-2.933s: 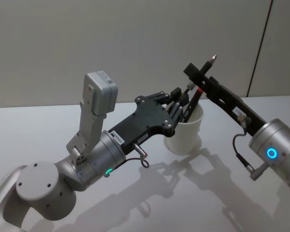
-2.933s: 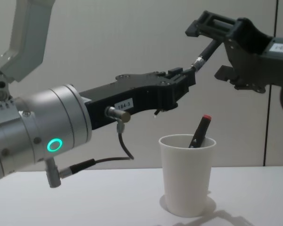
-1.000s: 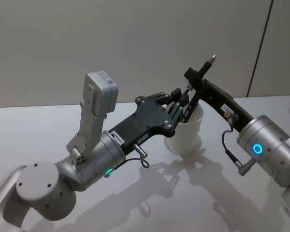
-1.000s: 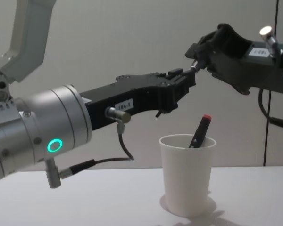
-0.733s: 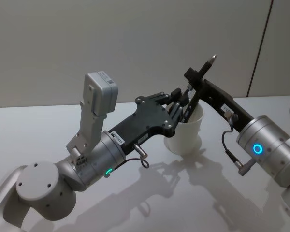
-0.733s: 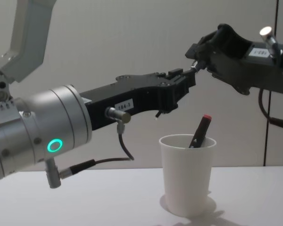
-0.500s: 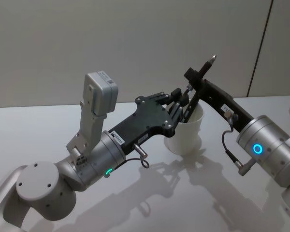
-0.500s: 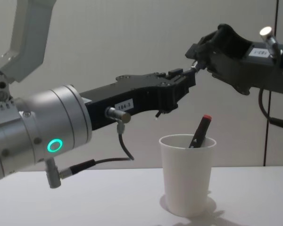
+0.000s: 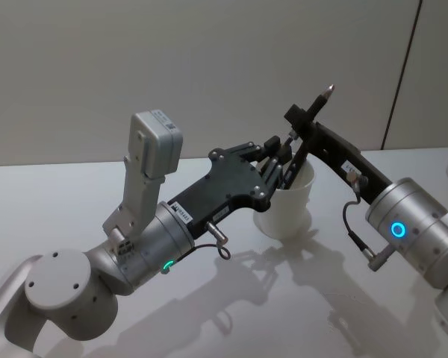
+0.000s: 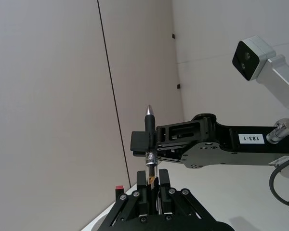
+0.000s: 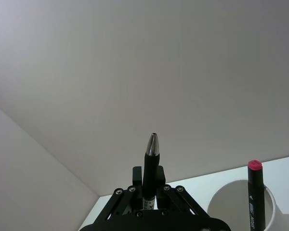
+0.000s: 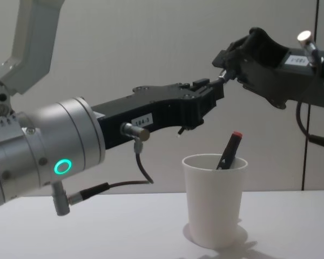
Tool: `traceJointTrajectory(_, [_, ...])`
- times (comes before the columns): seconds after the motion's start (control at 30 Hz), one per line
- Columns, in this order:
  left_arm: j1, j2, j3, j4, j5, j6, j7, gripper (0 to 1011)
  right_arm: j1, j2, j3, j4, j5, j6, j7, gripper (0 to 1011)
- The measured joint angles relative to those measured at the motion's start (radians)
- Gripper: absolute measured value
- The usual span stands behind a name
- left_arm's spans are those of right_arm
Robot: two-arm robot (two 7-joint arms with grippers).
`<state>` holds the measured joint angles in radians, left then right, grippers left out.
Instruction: Place the pen into the pen holder.
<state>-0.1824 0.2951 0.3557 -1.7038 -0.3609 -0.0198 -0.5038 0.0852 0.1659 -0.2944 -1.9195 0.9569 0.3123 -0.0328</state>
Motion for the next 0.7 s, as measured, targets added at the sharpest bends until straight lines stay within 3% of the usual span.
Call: traceJointTrajectory(0.7, [0.0, 0.0, 0.0, 0.0, 0.0, 0.0, 0.0, 154, 0.0, 0.0, 0.0, 0.0, 0.0, 0.0, 0.0, 130])
